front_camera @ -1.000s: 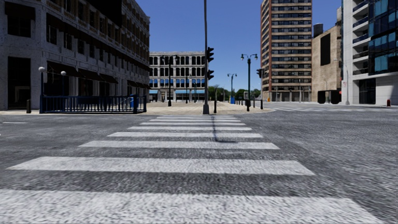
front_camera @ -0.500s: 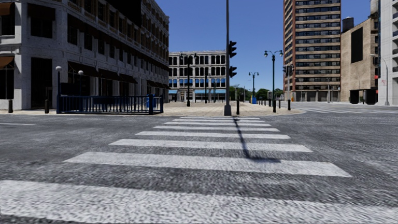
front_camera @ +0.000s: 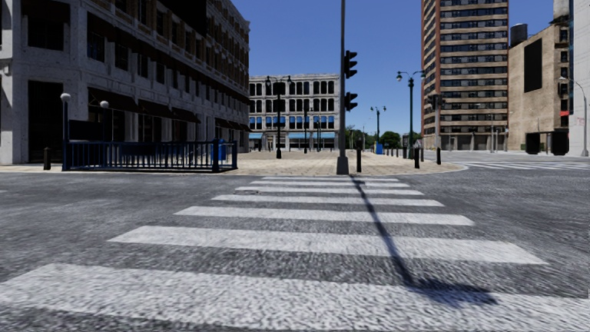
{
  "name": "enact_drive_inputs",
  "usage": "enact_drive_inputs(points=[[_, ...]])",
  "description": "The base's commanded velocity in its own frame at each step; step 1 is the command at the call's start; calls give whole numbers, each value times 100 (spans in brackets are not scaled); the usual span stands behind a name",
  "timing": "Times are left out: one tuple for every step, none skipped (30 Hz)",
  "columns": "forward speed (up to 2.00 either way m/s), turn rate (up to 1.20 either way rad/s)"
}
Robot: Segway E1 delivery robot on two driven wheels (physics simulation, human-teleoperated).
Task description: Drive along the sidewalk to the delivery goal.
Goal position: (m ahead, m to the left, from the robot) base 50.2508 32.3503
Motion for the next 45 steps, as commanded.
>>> enact_drive_inputs(points=[[200,0],[200,0],[200,0],[200,0],[200,0],[200,0],[200,0],[200,0],[200,0],[200,0],[200,0],[200,0],[200,0],[200,0],[200,0],[200,0],[200,0],[200,0],[200,0],[200,0],[200,0],[200,0],[200,0],[200,0],[200,0],[200,0],[200,0],[200,0],[200,0],[200,0],[200,0],[200,0],[200,0],[200,0],[200,0],[200,0],[200,0],[200,0],[200,0],[200,0],[200,0],[200,0],[200,0],[200,0],[200,0]])
